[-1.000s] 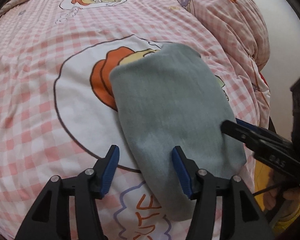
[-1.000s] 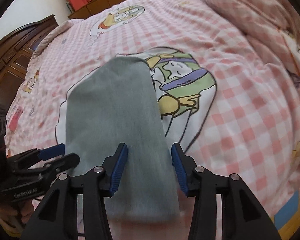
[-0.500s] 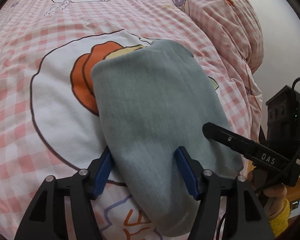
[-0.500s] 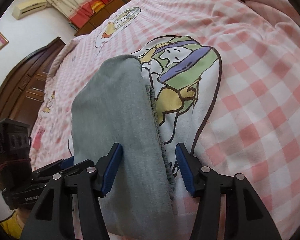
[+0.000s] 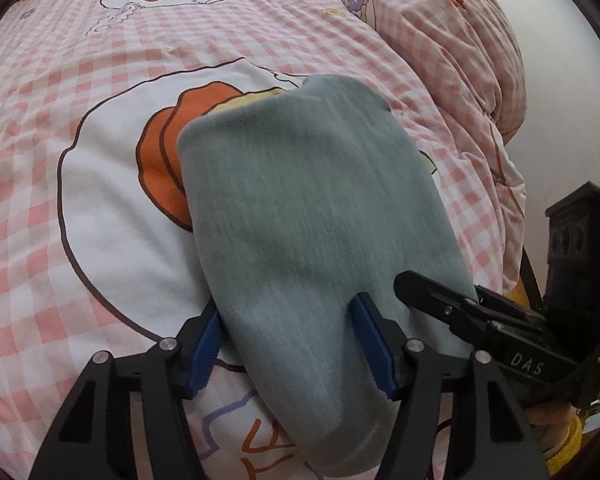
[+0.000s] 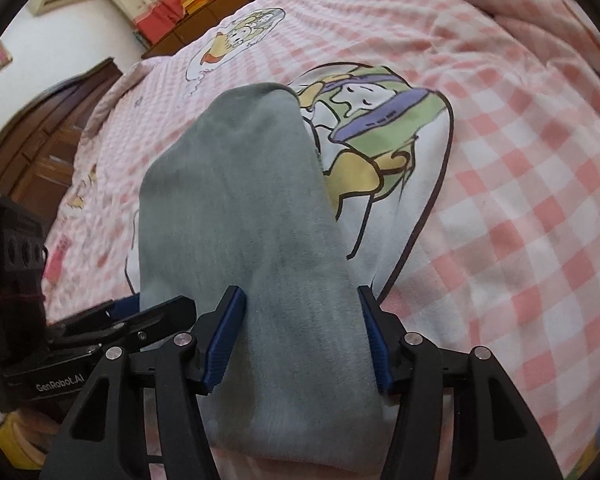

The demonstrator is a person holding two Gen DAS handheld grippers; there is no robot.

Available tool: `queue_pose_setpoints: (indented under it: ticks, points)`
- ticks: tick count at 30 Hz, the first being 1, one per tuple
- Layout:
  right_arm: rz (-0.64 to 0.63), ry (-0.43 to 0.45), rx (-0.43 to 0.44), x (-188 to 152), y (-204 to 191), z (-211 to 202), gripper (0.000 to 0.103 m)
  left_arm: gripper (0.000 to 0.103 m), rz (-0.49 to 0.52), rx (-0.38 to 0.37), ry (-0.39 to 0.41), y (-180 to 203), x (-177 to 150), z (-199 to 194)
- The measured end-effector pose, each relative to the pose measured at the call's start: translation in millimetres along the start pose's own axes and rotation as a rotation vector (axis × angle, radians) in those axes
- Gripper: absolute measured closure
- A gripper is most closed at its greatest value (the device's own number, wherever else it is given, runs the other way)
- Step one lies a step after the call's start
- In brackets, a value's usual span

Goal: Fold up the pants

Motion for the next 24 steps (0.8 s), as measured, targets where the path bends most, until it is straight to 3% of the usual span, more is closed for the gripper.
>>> queue_pose_setpoints:
  ticks: [12,17,20,22,24]
  points:
    - [0.004,-0.004,0.038,2,5,3,0.046,0.031,0.011,-0.004,0.017,1,-1,2]
    - [0.007,0.011,0.019,2,0,-3,0.057,0.031,-0.012,-0.012,0.013,-1,0,0]
    - [-0.015,0.027,0.002,1,-6,-13,0.068,0.046,-0.027,-0.031,0.037,0,-2,-5]
    - [-0.019,0.037,0.005,2,-8,-21,0.070,0.064,-0.045,-0.055,0.055,-1,-2,-13]
    - [-0.028,0.042,-0.002,1,-12,-26,0.071,0.071,-0.052,-0.080,0.074,0,-2,-22]
Point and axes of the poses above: each gripper's, at about its wrist camera, not at the fingertips, and z roughly the way its jaws point, y to its right, x to its top, the point moved 1 cm from there along z, roughly the way its jaws point, and after that the axes turned 11 degrees about -z, right-handed, at the moved point
